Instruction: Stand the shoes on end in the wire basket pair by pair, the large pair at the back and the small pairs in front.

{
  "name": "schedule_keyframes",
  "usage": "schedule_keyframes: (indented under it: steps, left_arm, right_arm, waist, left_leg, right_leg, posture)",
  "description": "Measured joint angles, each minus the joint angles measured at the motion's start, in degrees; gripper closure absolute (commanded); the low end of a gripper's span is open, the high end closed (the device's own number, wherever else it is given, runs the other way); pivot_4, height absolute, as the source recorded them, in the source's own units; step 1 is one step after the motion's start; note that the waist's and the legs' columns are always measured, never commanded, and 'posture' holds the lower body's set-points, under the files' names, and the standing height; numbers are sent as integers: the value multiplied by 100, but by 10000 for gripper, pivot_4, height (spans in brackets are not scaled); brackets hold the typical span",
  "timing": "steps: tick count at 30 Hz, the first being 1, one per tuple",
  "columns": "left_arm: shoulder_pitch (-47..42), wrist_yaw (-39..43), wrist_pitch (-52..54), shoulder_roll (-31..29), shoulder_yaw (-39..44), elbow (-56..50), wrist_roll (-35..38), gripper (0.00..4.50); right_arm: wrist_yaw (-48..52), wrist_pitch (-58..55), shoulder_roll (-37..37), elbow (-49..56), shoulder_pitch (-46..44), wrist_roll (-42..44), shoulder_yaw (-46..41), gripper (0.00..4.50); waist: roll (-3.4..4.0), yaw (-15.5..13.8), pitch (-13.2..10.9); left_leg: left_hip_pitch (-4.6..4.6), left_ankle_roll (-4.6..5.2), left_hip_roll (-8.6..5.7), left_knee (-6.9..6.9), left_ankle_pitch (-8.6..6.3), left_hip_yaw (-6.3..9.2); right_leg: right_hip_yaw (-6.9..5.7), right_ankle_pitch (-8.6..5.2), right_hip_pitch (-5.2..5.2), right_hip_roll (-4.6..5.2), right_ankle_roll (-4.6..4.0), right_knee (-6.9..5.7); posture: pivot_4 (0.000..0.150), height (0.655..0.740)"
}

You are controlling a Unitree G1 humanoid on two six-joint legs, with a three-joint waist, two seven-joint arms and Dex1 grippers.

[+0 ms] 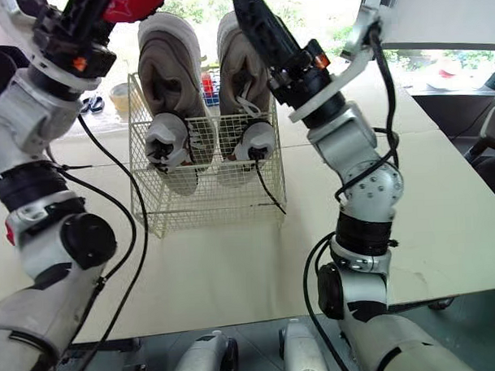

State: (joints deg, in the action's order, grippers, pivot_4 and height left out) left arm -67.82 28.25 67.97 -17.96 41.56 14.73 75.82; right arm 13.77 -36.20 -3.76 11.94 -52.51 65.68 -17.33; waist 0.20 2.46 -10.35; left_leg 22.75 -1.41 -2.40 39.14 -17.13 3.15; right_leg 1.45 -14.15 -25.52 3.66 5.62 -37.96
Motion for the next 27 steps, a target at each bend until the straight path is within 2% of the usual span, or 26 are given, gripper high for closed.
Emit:
schedule_keyframes:
  steps: [5, 11, 21, 22, 23, 25, 27]
  left_arm:
    - [383, -681, -321, 510, -162, -586, 743, 42589]
    - [694, -1132, -493, 550, -600, -893, 1341, 42589]
    - [1201, -1103, -719, 317, -1326, -1062, 1461, 42589]
    - [1220, -1075, -758, 295, -1384, -1062, 1460, 42589]
    - [1235, -1054, -771, 284, -1397, -1064, 1461, 42589]
    - [1295, -974, -836, 233, -1469, -1074, 1466, 42589]
    - [1327, -884, -870, 184, -1549, -1103, 1461, 32134]
  right_arm:
    - [-65, 408, 175, -118, -490, -152, 176, 661]
    - [242, 582, -41, -247, -618, -554, 441, 661]
    - [331, 649, -56, -263, -699, -613, 550, 661]
    - [331, 648, -55, -263, -699, -613, 558, 5672]
    - [330, 648, -56, -264, -699, -613, 557, 8217]
    - [330, 648, -61, -267, -698, -614, 552, 18021]
    - [328, 650, -89, -286, -697, -625, 541, 27852]
  waist:
    - [-1, 2, 1]
    - [-1, 5, 1]
    - [-1, 2, 1]
    - [-2, 0, 1]
    - [-1, 1, 1]
    - [-1, 2, 1]
    - [-1, 2, 1]
  left_leg:
    - [-2, 0, 0, 1, 0, 0]
    - [-5, 0, 0, 0, 0, -2]
    - [-5, 0, 0, 0, 0, -2]
    - [-5, 0, 0, 0, 0, -1]
    - [-5, 0, 0, 0, 0, -2]
    - [-5, 0, 0, 0, 0, -2]
    - [-5, 0, 0, -1, 0, -1]
  right_leg:
    - [-1, 0, 2, -3, 0, 0]
    - [-4, 0, 4, -8, 0, 1]
    - [-5, 0, 5, -10, -1, 4]
    - [-5, 0, 5, -10, -1, 6]
    - [-5, 0, 5, -10, -1, 7]
    - [-5, -1, 5, -10, -1, 8]
    - [-5, -1, 5, -10, -1, 8]
  posture:
    - [1500, 7400]
    - [1500, 7400]
    - [1500, 7400]
    - [1500, 7400]
    - [1500, 7400]
    - [1500, 7400]
    - [1500, 7400]
